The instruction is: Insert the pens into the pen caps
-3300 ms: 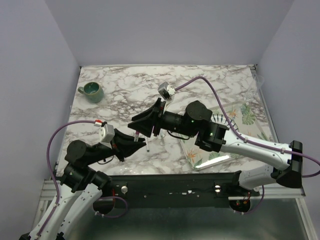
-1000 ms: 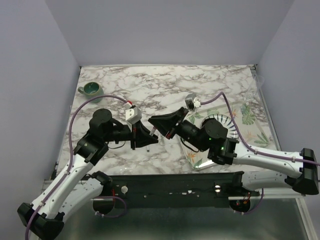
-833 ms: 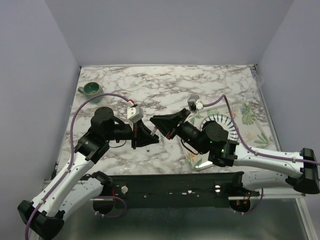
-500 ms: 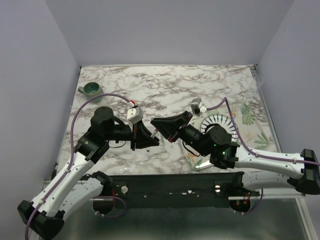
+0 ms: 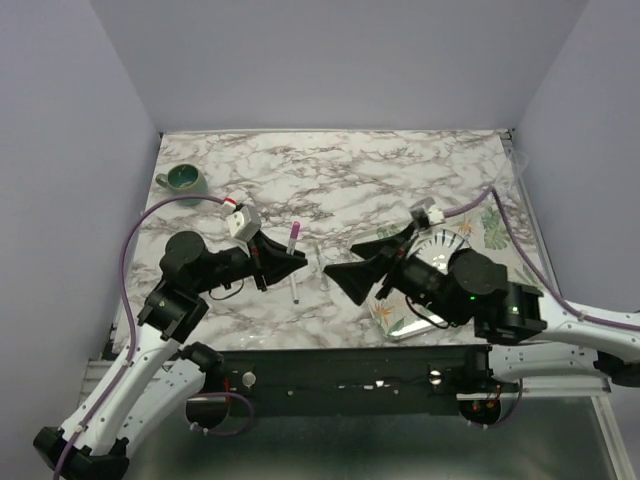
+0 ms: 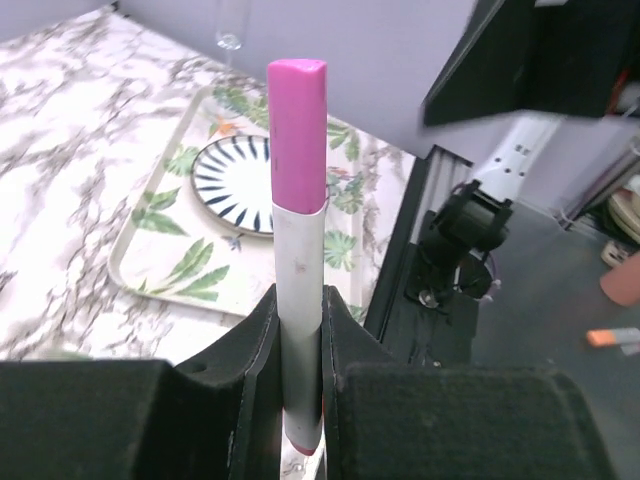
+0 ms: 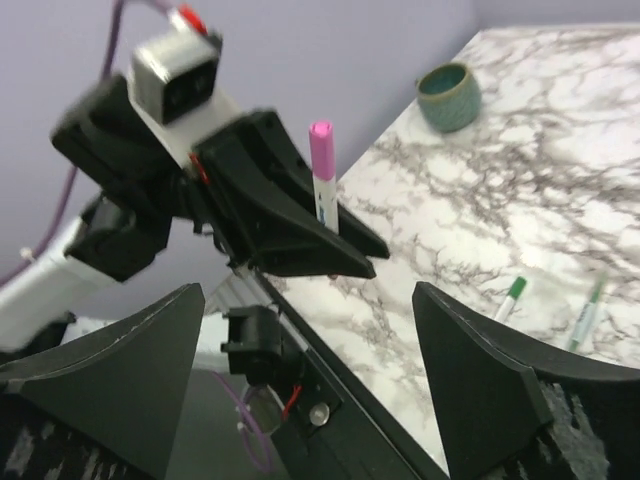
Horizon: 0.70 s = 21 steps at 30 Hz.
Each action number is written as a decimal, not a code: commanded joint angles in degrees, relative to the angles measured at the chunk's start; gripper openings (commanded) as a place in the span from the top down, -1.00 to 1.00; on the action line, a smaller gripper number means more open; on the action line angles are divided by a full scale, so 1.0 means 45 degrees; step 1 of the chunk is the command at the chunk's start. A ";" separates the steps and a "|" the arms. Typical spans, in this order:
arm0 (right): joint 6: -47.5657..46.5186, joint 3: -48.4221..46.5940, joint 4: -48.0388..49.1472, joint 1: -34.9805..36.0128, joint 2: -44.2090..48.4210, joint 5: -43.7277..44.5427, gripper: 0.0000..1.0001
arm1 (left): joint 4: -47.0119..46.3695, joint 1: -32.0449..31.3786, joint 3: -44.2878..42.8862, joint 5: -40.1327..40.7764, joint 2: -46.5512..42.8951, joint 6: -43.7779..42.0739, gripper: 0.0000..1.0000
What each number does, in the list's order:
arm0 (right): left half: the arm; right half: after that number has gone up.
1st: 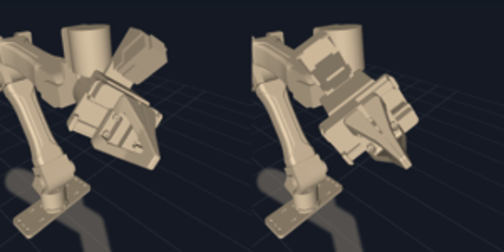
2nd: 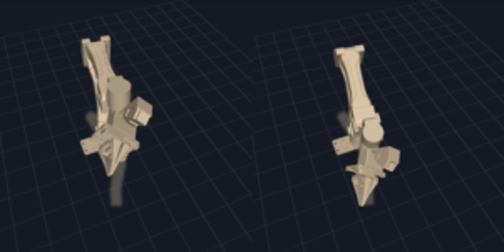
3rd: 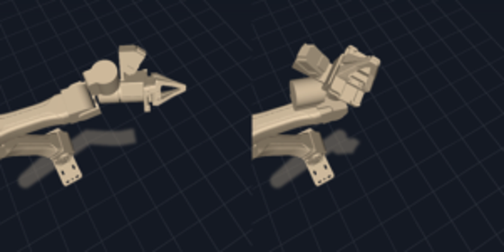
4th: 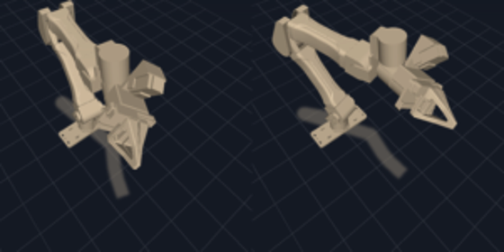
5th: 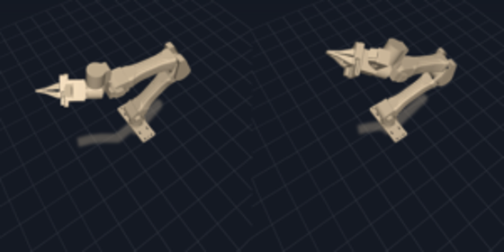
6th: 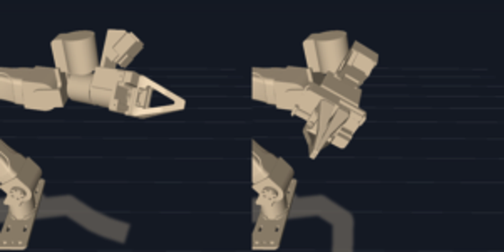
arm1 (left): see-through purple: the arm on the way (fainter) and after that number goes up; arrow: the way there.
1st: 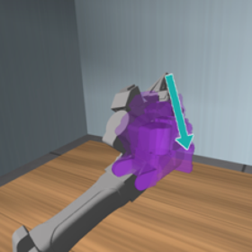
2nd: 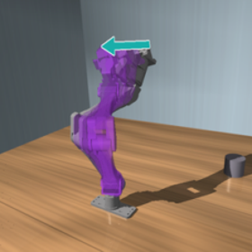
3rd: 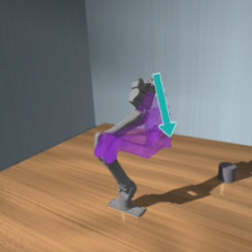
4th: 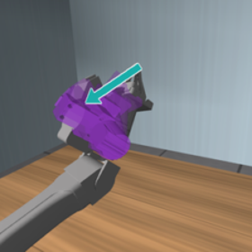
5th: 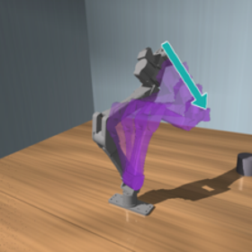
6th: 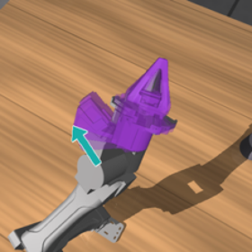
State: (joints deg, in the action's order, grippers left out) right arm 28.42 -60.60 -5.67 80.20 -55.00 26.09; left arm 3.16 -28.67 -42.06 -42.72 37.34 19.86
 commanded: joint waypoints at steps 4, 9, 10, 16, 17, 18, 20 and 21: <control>0.1666 0.0728 -0.2993 0.0068 0.2551 0.3572 -0.92 | 0.1660 0.0062 0.0812 0.4547 -0.0370 0.0957 1.00; 0.3641 0.1746 -0.4655 0.0068 0.3608 0.4710 -0.93 | 0.2613 0.0100 0.0988 0.8173 0.0469 0.3099 0.94; 0.4031 0.1864 -0.5122 0.0068 0.3726 0.4827 -0.93 | 0.3024 0.0159 0.0930 0.8919 0.1090 0.3610 0.85; 0.5285 0.2645 -0.6084 0.0068 0.4429 0.4947 -0.93 | 0.4592 0.1250 0.1280 1.0161 0.4448 0.5078 0.86; 0.5324 0.2665 -0.6083 0.0087 0.4488 0.4926 -0.93 | 0.4494 0.1388 0.1513 0.9964 0.4804 0.5215 0.87; 0.5343 0.2685 -0.6122 0.0068 0.4489 0.4848 -0.93 | 0.4281 0.1448 0.1631 0.9827 0.5155 0.5371 0.86; 0.5538 0.2588 -0.6395 0.0068 0.4508 0.4828 -0.93 | 0.3987 0.1526 0.1788 0.9107 0.6054 0.5547 0.81; 0.5577 0.2568 -0.6473 0.0068 0.4508 0.4809 -0.93 | 0.3870 0.1526 0.1750 0.8967 0.6347 0.5548 0.79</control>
State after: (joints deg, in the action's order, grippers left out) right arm 49.56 -49.04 -30.98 80.20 -35.62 45.21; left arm 19.84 -22.44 -35.46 -1.63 61.23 40.75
